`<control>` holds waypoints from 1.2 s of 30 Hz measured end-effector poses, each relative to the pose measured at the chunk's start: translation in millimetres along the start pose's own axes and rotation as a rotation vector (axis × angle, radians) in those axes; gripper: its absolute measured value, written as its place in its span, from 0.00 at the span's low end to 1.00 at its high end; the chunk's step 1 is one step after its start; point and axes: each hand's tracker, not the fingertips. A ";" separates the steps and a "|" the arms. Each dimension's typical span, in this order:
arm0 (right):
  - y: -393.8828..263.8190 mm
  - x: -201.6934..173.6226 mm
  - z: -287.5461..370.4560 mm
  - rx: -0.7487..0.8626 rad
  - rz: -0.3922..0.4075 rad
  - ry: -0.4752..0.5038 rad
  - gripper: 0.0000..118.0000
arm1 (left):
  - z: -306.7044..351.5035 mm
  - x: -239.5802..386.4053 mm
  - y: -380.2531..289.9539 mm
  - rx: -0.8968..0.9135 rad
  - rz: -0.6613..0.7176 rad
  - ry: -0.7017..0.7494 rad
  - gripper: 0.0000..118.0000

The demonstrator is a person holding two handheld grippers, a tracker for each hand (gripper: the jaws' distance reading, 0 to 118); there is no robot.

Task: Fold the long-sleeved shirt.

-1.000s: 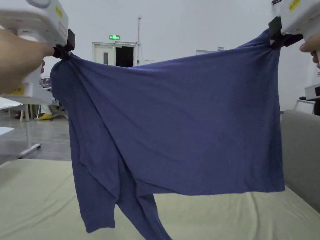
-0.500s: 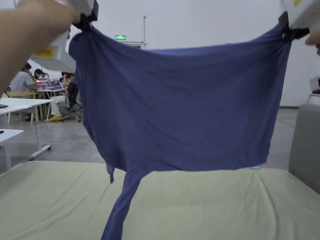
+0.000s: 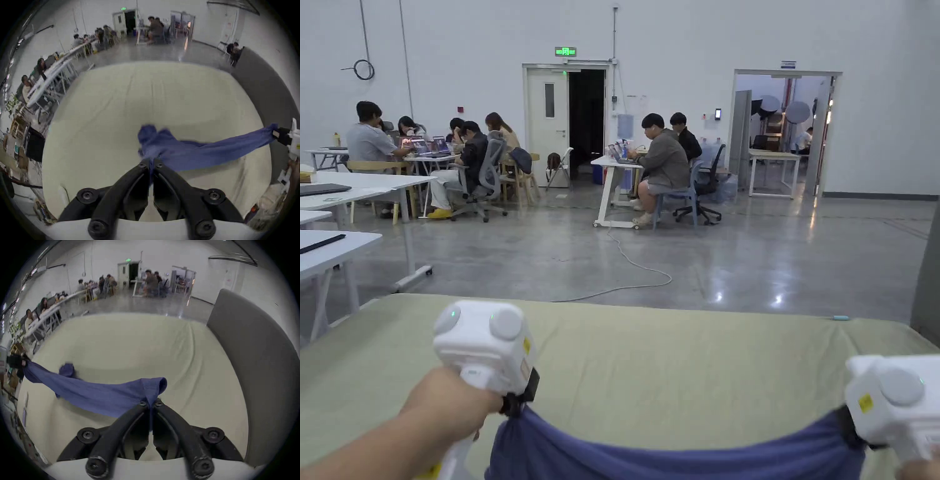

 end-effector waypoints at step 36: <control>-448.1 -4.3 71.7 -0.365 0.079 0.082 0.00 | 7.3 3.8 -479.5 -0.456 -0.129 -0.177 0.00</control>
